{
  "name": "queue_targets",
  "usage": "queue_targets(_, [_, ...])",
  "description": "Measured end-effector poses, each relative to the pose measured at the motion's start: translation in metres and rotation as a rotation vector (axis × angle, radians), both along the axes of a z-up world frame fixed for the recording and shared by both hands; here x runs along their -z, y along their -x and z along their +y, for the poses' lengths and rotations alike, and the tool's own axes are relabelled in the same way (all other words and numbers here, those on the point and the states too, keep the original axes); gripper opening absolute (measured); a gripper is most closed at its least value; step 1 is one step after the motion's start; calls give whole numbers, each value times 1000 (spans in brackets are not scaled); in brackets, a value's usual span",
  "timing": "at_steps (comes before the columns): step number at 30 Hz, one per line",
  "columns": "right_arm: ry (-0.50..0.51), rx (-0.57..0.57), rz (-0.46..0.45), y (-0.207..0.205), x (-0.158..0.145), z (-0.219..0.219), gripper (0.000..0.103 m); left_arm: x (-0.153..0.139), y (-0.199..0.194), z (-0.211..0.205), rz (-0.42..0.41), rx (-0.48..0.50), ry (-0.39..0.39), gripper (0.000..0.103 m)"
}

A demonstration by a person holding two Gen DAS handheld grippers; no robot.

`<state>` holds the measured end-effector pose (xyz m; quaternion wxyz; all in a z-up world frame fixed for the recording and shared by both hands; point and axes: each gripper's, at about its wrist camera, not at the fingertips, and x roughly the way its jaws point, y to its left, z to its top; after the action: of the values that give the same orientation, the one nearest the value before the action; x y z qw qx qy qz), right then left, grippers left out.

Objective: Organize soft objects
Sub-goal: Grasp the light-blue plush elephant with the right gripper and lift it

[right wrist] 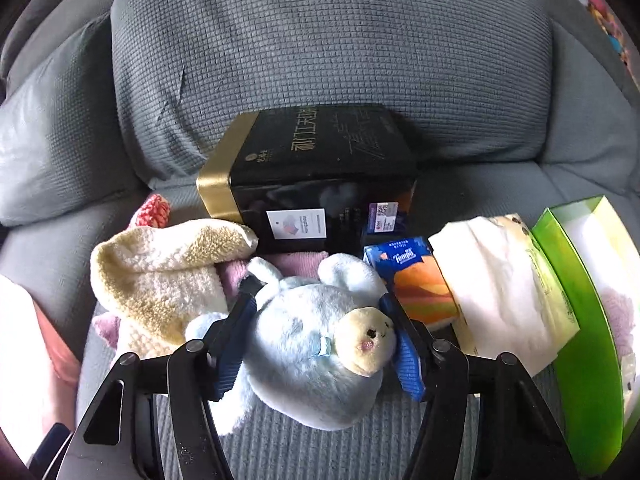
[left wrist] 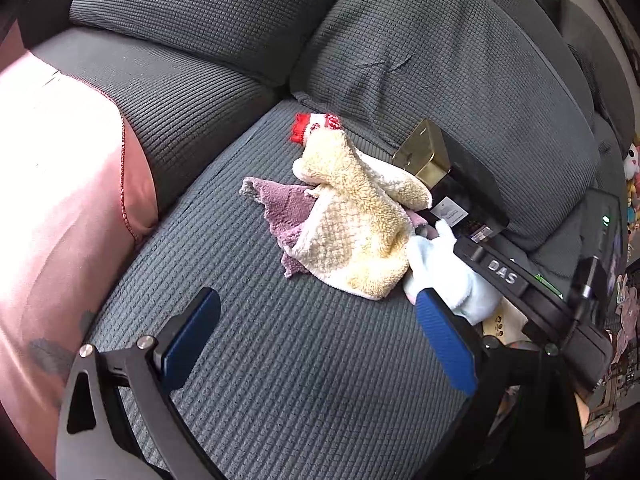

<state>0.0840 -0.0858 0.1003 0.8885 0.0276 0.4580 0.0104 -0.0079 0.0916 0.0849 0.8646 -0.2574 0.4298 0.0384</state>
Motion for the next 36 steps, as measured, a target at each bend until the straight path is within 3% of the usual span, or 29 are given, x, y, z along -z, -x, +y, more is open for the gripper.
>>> queue_targets(7, [-61, -6, -47, 25, -31, -15, 63, 1, 2, 6, 6, -20, 29, 98])
queue_targets(12, [-172, -80, -74, 49, -50, -20, 63, 2, 3, 12, 3, -36, 38, 98])
queue_targets(15, [-355, -220, 11, 50, -37, -16, 63, 6, 3, 22, 12, -71, 47, 98])
queue_targets(17, [-416, -252, 82, 47, -23, -13, 55, 8, 3, 29, 19, -97, 59, 98])
queue_targets(19, [-432, -284, 145, 45, -12, -8, 53, 10, 4, 33, 21, -109, 65, 98])
queue_targets(26, [-311, -264, 177, 43, 0, 2, 53, 13, 0, 31, 56, -80, 40, 98])
queue_targets(32, [-247, -250, 135, 50, -17, -11, 53, 5, 4, 23, 59, -9, 49, 98])
queue_targets(34, [-239, -240, 119, 52, -23, -18, 59, 2, 5, 17, 55, 35, 58, 98])
queue_targets(36, [-238, -233, 106, 58, -29, -25, 73, 0, 7, 10, 53, 71, 65, 98])
